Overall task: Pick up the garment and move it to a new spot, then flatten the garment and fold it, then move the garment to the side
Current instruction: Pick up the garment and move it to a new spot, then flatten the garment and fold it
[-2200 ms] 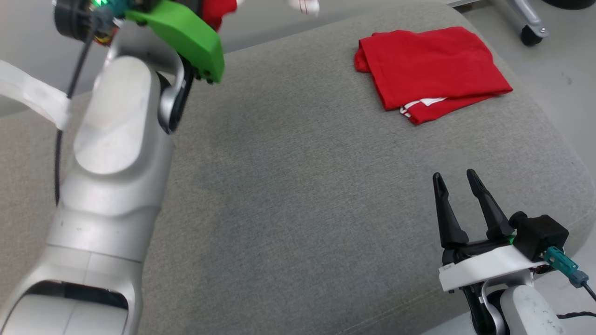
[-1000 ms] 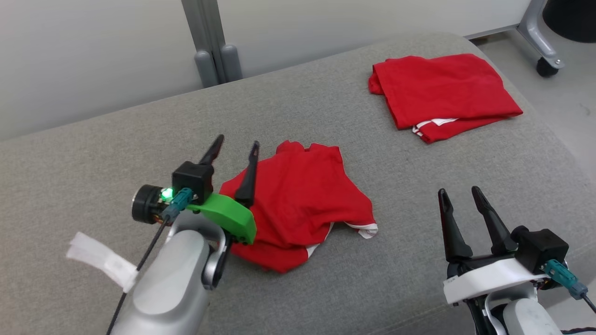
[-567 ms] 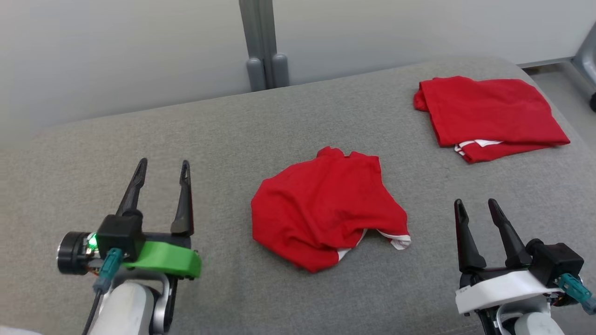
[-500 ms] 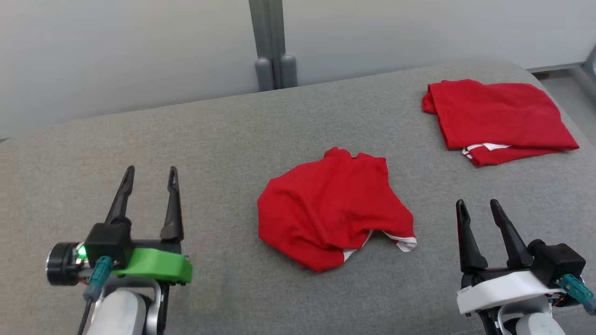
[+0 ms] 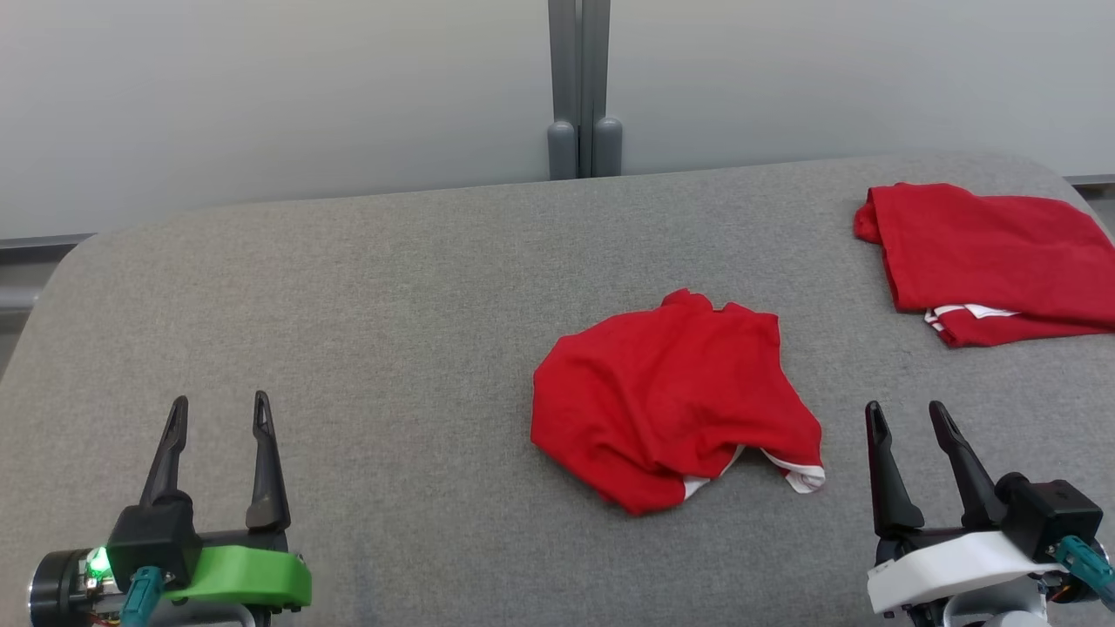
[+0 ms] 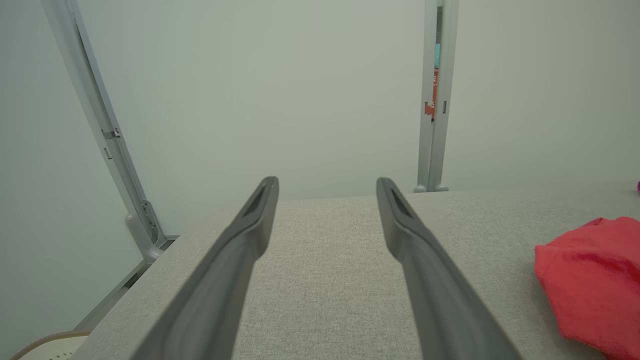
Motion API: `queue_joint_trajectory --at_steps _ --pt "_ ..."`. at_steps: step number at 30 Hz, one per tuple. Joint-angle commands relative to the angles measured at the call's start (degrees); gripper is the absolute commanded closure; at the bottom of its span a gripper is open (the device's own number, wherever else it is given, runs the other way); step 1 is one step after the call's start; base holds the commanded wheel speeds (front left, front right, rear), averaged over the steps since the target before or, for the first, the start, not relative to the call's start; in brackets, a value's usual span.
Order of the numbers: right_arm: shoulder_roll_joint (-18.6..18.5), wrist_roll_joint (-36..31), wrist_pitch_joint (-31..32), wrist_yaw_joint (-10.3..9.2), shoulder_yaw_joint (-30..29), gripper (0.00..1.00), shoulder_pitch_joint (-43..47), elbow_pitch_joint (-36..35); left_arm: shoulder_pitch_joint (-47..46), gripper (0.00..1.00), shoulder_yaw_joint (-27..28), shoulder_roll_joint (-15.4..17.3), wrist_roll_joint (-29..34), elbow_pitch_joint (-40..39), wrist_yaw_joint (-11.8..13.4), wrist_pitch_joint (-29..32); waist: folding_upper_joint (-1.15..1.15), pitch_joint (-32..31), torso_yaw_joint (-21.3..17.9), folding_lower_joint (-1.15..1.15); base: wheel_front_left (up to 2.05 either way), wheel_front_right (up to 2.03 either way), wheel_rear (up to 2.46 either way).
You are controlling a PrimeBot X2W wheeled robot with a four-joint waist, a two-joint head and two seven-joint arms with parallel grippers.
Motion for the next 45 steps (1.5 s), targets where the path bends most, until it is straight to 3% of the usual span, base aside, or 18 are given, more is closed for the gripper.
queue_joint_trajectory --at_steps 1,19,45 --pt "-0.1 -0.2 0.2 -0.06 -0.1 0.00 1.0 0.0 1.2 0.00 0.5 0.0 0.6 -0.4 -0.5 -0.1 0.00 0.0 0.1 0.00 0.00 0.00 0.00" --pt "-0.6 -0.3 1.2 -0.06 0.2 0.00 2.2 0.3 2.5 0.00 4.1 -3.0 2.3 0.6 -4.8 -0.1 0.00 -0.7 0.6 0.00 0.00 0.00 0.00" --pt "-0.8 -0.3 1.8 -0.07 0.4 0.00 2.7 0.2 1.1 0.00 6.7 -4.9 5.6 2.4 -6.8 -0.1 0.00 -0.6 0.5 0.00 0.00 0.00 0.00"
